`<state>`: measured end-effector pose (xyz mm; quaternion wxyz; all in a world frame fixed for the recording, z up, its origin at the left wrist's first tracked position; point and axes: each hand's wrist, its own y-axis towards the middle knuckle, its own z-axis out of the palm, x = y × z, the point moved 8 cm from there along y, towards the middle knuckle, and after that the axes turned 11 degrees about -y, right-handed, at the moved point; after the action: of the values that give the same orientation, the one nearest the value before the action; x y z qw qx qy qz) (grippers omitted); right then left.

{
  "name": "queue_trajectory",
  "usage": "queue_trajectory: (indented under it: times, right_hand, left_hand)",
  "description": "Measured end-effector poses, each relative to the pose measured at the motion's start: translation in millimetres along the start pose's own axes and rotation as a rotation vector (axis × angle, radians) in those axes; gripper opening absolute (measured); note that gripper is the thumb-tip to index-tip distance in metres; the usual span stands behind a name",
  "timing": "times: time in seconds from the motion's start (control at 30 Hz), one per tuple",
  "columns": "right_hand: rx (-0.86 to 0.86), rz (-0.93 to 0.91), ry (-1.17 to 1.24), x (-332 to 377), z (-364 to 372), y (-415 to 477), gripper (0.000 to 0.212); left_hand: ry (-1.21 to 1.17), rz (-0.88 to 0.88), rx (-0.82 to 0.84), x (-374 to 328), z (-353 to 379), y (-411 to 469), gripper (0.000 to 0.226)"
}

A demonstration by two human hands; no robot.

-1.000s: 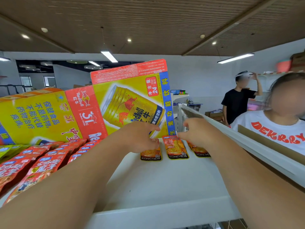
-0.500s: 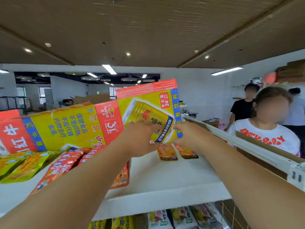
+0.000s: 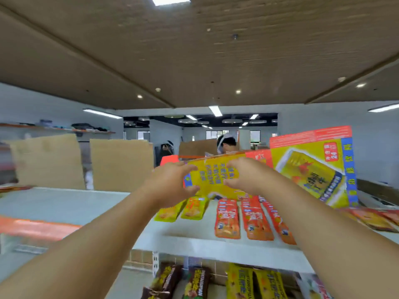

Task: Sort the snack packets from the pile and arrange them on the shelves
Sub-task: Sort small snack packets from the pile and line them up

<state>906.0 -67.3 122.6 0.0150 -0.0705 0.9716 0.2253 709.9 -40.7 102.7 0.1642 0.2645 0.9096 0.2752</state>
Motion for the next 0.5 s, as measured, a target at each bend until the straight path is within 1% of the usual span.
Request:
queue_trajectory:
  times: [0.1,0.23,0.3,0.37,0.5]
  right_hand:
    - [-0.020,-0.083,0.048,83.3,0.8,18.1,0.055]
    - [-0.024,-0.215,0.087,192.1,7.3,38.3,0.039]
    - [-0.009,-0.272,0.099,241.2,9.1,49.4,0.043]
    - [0.006,-0.323,0.160,287.2,9.6,59.1,0.048]
    - [0.013,-0.452,0.291,370.1,15.4,72.1,0.045]
  left_hand:
    - [-0.059,-0.131,-0.030,66.4,-47.8,-42.3,0.060]
    - [0.040,-0.277,-0.046,143.2,-108.7,-104.3,0.058]
    - [0.055,-0.353,-0.049,174.8,-137.9,-135.1,0.057]
    - [0.065,-0.435,-0.056,204.0,-166.2,-164.4,0.056]
    - [0.112,-0.535,-0.123,254.8,-213.8,-212.9,0.065]
